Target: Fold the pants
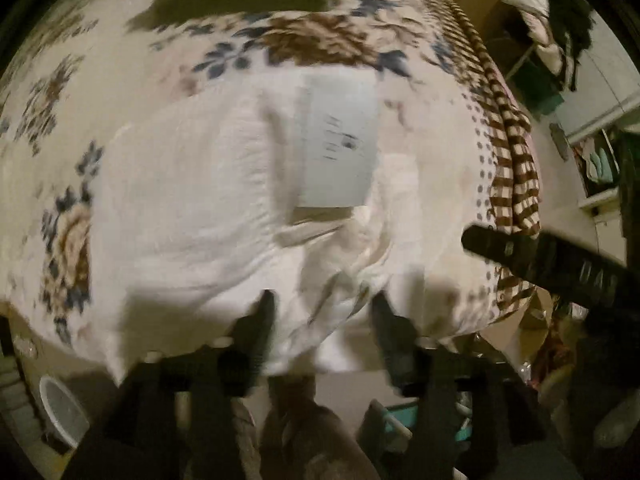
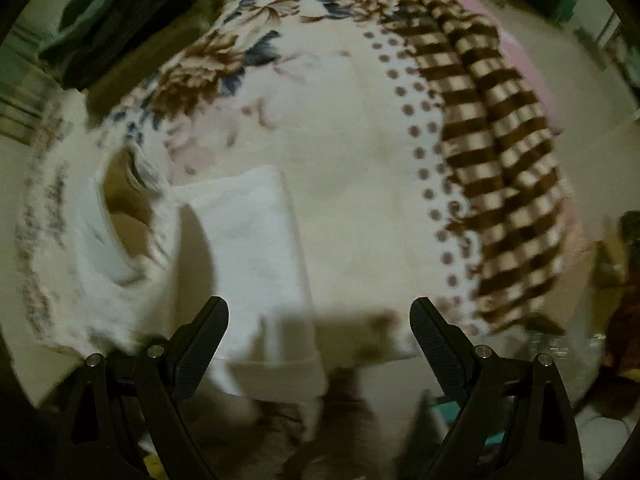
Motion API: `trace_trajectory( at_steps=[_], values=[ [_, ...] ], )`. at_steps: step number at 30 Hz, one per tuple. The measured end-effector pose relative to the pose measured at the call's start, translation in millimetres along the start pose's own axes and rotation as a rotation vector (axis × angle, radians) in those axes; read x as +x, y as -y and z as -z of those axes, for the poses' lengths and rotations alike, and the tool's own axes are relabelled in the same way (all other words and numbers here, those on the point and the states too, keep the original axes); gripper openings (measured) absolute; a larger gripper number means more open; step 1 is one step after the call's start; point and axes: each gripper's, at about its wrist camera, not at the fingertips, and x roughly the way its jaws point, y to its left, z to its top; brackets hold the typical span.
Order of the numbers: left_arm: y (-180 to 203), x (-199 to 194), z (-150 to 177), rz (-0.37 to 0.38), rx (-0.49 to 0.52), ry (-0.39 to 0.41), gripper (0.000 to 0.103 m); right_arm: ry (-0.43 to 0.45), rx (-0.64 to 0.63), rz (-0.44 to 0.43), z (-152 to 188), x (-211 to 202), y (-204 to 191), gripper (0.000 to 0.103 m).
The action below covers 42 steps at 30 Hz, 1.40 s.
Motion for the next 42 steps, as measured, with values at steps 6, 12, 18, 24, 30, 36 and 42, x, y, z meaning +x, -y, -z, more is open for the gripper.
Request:
trace_trajectory(
  at_steps=[6, 12, 18, 24, 30, 36, 42],
  values=[
    [-55, -38, -2, -0.079, -0.133, 0.069, 0.082, -0.045, 0.005, -0.217, -20, 21, -23, 0.094],
    [-110, -10, -12, -0.351, -0.197, 0.008, 0.082, -0.162, -0.133, -0.216, -32, 83, -72, 0.095],
    [-143, 13, -16, -0.407, -0.239, -0.044, 0.082, -0.137, -0.201, -0.209, -27, 112, -110, 0.07],
    [-145, 5, -24, -0.362, -0.286, -0.021, 0.082, -0.055, -0.226, -0.138, -15, 86, -121, 0.027],
    [-146, -14, -26, -0.269, -0.347, 0.057, 0.082, 0.011, -0.099, -0.077, -14, 25, -77, 0.021],
    [-143, 5, -34, -0.125, -0.393, 0.042, 0.082, -0.02, 0.044, -0.013, -22, 13, 5, 0.021],
    [-124, 40, -52, -0.07, -0.323, -0.004, 0.082, -0.11, 0.102, 0.1, -25, 39, 39, 0.087]
  ],
)
